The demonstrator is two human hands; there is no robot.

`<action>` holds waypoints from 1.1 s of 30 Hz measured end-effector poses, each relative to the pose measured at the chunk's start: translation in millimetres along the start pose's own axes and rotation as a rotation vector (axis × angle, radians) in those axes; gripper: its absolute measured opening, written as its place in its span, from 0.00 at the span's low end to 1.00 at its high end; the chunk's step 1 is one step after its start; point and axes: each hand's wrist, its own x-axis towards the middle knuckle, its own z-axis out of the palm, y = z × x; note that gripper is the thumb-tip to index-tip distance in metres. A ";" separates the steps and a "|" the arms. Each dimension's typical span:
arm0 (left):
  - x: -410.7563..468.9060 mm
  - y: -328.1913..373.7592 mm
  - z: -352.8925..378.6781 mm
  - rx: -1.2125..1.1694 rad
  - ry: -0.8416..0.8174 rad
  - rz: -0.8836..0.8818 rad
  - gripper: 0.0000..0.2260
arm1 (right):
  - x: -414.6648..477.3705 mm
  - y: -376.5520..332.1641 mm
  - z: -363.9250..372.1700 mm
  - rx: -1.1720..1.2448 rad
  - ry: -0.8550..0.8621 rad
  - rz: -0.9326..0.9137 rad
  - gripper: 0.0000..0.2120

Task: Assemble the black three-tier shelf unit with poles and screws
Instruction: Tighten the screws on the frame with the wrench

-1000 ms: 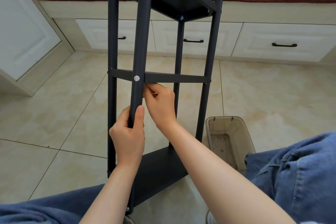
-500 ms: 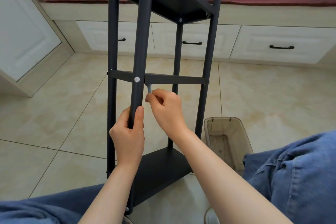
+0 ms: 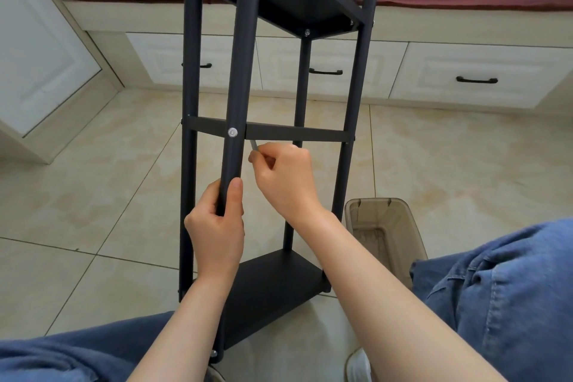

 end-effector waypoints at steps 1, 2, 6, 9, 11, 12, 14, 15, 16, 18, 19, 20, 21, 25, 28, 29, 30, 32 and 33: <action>0.0 -0.1 -0.1 0.000 -0.001 0.001 0.19 | 0.1 -0.1 0.6 -0.003 0.003 -0.007 0.10; 0.1 0.2 -0.3 0.000 -0.002 0.003 0.19 | 0.3 -0.2 1.1 -0.002 0.004 -0.012 0.10; 0.6 1.2 -1.1 0.002 -0.002 0.011 0.18 | 2.8 0.7 3.6 -0.011 -0.005 -0.020 0.12; 1.6 2.5 -0.3 -0.006 0.002 0.001 0.17 | 3.7 1.4 6.5 -0.005 -0.019 -0.021 0.13; 1.4 2.7 0.2 -0.014 0.002 0.001 0.17 | 4.7 3.3 9.1 0.026 -0.002 -0.024 0.12; 1.0 3.1 0.4 -0.018 0.000 0.000 0.16 | 5.1 4.2 10.8 0.046 0.009 -0.026 0.12; 0.8 3.0 0.2 -0.021 -0.002 0.000 0.17 | 5.7 5.9 15.3 0.069 0.032 -0.033 0.11; 0.9 2.6 0.2 -0.020 -0.004 0.003 0.17 | 5.9 6.7 18.3 0.073 0.043 -0.037 0.11; 1.5 2.2 0.3 -0.019 -0.006 0.005 0.17 | 5.8 7.7 21.4 0.079 0.057 -0.040 0.10; 1.9 1.5 0.5 -0.022 -0.008 0.005 0.18 | 5.9 9.8 27.6 0.090 0.097 -0.051 0.10; 2.0 1.2 0.9 -0.023 -0.009 0.005 0.18 | 6.5 11.0 30.1 0.094 0.118 -0.057 0.10; 1.9 1.0 1.0 -0.024 -0.010 0.005 0.18 | 7.4 11.9 32.2 0.096 0.138 -0.065 0.09; 2.0 1.0 1.2 -0.028 -0.011 0.004 0.17 | 8.3 12.7 33.9 0.095 0.153 -0.075 0.09; 3.5 0.1 1.0 -0.040 -0.007 0.002 0.16 | 9.3 14.9 41.0 0.095 0.193 -0.099 0.09; 3.9 -1.6 0.5 -0.031 -0.010 0.017 0.17 | 8.0 16.8 45.4 0.106 0.178 -0.079 0.10; 4.0 -1.9 0.4 -0.028 -0.009 0.019 0.17 | 7.6 17.6 45.9 0.107 0.166 -0.068 0.10; 4.0 -2.0 0.1 -0.026 -0.005 0.019 0.17 | 6.8 18.4 45.7 0.106 0.153 -0.059 0.11; 4.6 -1.7 0.2 -0.026 -0.001 0.020 0.18 | 4.0 21.4 43.2 0.100 0.126 -0.041 0.11; 4.8 -1.4 0.3 -0.027 -0.001 0.022 0.18 | 2.3 24.1 41.4 0.095 0.106 -0.031 0.11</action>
